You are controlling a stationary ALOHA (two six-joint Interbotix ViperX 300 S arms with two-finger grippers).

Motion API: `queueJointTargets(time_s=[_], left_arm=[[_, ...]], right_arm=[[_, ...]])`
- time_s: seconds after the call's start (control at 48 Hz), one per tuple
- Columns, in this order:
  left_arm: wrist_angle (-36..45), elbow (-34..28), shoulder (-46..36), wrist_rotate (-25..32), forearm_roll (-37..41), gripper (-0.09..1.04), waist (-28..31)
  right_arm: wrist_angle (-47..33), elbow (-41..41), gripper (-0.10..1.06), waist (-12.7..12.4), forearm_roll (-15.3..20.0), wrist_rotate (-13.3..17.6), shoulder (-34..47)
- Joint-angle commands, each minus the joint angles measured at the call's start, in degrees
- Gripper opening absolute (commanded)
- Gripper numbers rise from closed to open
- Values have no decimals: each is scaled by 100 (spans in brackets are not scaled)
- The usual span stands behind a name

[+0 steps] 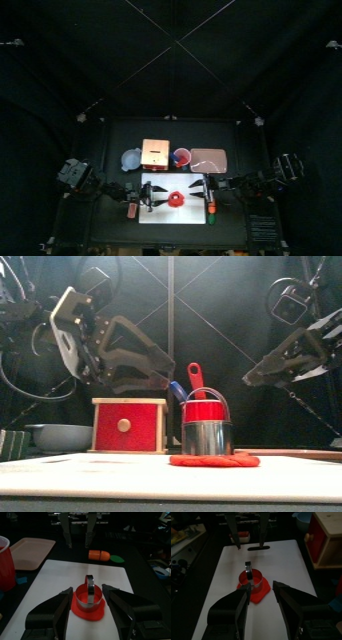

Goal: Get the cutter from the drawer then cut the dough then place the extra dough in the bowl
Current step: Cut the dough

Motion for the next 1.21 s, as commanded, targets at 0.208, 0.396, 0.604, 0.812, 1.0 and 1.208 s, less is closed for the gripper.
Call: queueJointTargets(time_s=[0.208, 0.396, 0.604, 0.812, 1.0, 1.208], left_arm=[[-79, -290, 220, -9, -35, 86, -79], [-70, -325, 290, -35, -79, 86, -105], [-79, -413, 413, -35, -281, 86, -132], [-79, -536, 536, -26, -316, 86, -123], [-70, -562, 571, -35, -325, 86, -123], [-70, -589, 615, -35, -325, 86, -123]], right_arm=[[-413, -501, 79, 308, 193, 0, 800], [-413, -668, 79, 325, 211, 0, 1055], [-422, -747, 79, 334, 211, 9, 1081], [-413, -809, 79, 352, 220, 44, 1143], [-378, -914, 78, 369, 211, 53, 1274], [-281, -1002, 78, 396, 220, 53, 1354]])
